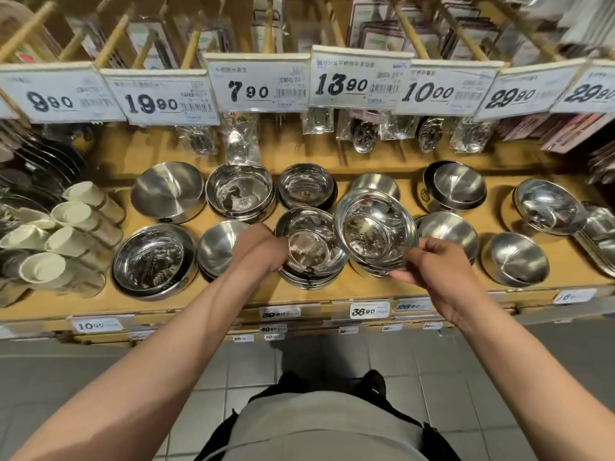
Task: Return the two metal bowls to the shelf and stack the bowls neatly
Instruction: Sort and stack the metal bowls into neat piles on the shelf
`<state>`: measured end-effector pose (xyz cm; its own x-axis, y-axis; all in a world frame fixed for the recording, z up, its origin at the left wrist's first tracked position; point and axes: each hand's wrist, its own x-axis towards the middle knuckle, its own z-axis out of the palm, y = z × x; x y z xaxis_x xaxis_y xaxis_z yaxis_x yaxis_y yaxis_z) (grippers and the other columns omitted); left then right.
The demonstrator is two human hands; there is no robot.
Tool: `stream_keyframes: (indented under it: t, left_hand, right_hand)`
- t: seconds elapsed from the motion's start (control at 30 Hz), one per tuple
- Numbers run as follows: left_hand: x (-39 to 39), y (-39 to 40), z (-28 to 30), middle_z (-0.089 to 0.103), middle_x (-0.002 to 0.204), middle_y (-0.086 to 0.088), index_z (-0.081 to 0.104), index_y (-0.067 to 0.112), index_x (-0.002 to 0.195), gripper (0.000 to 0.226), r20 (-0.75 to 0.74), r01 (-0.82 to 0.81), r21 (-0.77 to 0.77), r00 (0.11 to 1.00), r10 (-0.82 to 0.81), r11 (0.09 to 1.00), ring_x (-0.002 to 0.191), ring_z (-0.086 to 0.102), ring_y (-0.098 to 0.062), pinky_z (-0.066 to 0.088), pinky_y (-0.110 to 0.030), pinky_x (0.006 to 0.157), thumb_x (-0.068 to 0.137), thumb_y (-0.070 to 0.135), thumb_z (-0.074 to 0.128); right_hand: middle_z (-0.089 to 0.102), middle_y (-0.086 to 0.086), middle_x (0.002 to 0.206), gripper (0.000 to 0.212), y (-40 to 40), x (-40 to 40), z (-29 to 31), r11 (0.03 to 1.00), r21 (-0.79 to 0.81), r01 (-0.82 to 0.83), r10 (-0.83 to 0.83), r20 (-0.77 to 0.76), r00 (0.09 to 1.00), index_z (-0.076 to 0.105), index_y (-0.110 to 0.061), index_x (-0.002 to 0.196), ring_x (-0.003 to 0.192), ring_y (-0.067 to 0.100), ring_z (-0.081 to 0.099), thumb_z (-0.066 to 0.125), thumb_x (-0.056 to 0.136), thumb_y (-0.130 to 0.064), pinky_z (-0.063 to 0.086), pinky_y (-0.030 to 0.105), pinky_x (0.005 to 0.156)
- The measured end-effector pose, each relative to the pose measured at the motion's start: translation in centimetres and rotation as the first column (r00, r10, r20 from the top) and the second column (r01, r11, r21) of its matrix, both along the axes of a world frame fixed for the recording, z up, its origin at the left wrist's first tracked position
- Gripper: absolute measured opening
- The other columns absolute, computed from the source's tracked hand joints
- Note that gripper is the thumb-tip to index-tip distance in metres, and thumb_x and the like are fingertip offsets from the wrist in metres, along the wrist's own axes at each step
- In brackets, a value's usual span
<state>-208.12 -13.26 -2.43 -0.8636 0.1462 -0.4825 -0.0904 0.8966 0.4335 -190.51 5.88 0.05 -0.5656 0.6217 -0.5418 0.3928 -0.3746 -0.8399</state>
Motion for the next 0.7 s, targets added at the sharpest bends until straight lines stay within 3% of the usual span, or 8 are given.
stream_keyframes:
  t: [0.07,0.17,0.27,0.37,0.5,0.7]
  left_hand:
    - [-0.1,0.0,-0.1,0.069,0.087,-0.002,0.069,0.014,0.094,0.021,-0.038,0.029,-0.048,0.999,-0.031,0.998,0.065,0.056,-0.012,0.039,-0.026,0.049,0.095,0.031,0.057]
    - [-0.2,0.2,-0.1,0.068,0.092,-0.004,0.069,0.011,0.099,0.014,-0.048,0.018,-0.084,0.999,-0.022,0.996,0.072,0.059,-0.015,0.042,-0.026,0.056,0.094,0.022,0.062]
    - [-0.1,-0.1,-0.3,0.065,0.099,-0.002,0.063,0.01,0.111,0.022,-0.078,0.029,-0.087,0.996,-0.036,0.996,0.084,0.058,-0.018,0.04,-0.025,0.057,0.09,0.014,0.068]
    - [-0.1,-0.5,-0.8,0.065,0.096,-0.001,0.063,0.011,0.112,0.023,-0.088,0.029,-0.028,0.996,-0.031,0.999,0.084,0.058,-0.017,0.033,-0.021,0.05,0.089,0.012,0.069]
    - [0.1,-0.7,-0.8,0.072,0.098,-0.003,0.069,0.013,0.106,0.017,-0.081,0.034,0.003,0.996,-0.034,0.999,0.086,0.065,-0.019,0.044,-0.027,0.065,0.092,0.022,0.067]
    - [0.5,-0.9,-0.6,0.063,0.086,-0.001,0.068,0.009,0.107,0.028,-0.075,0.039,0.029,0.996,-0.037,0.999,0.075,0.055,-0.016,0.04,-0.028,0.071,0.097,0.035,0.064]
  right_hand:
    - [0.077,0.003,0.068,0.019,-0.2,-0.1,-0.1,1.0,-0.006,-0.001,0.001,0.004,1.0,0.063,-0.003,0.081,0.068,0.017,0.076,0.057,0.097,0.005,0.06,0.021,0.055]
    - [0.077,0.004,0.071,0.016,-0.3,-0.2,-0.3,1.0,-0.005,-0.01,0.01,-0.001,1.0,0.064,-0.001,0.085,0.068,0.017,0.076,0.057,0.097,0.005,0.06,0.02,0.055]
    - [0.076,0.012,0.088,0.011,-0.2,-0.3,-0.3,1.0,0.001,-0.012,0.012,0.005,1.0,0.065,0.0,0.09,0.071,0.019,0.076,0.058,0.097,0.005,0.061,0.022,0.058]
    - [0.078,0.006,0.076,0.012,-0.3,-0.5,-0.3,1.0,-0.004,-0.019,0.019,0.0,1.0,0.063,-0.001,0.089,0.068,0.018,0.077,0.057,0.097,0.006,0.06,0.021,0.056]
    - [0.075,0.001,0.066,0.018,-0.5,-0.8,-0.2,0.999,0.002,-0.037,0.037,0.003,0.999,0.061,-0.004,0.082,0.064,0.016,0.076,0.058,0.097,0.005,0.059,0.02,0.054]
    - [0.074,0.017,0.09,0.01,-1.4,-2.7,-0.5,0.995,0.04,-0.094,0.092,0.043,0.995,0.065,0.001,0.087,0.069,0.023,0.077,0.061,0.095,0.004,0.059,0.021,0.051]
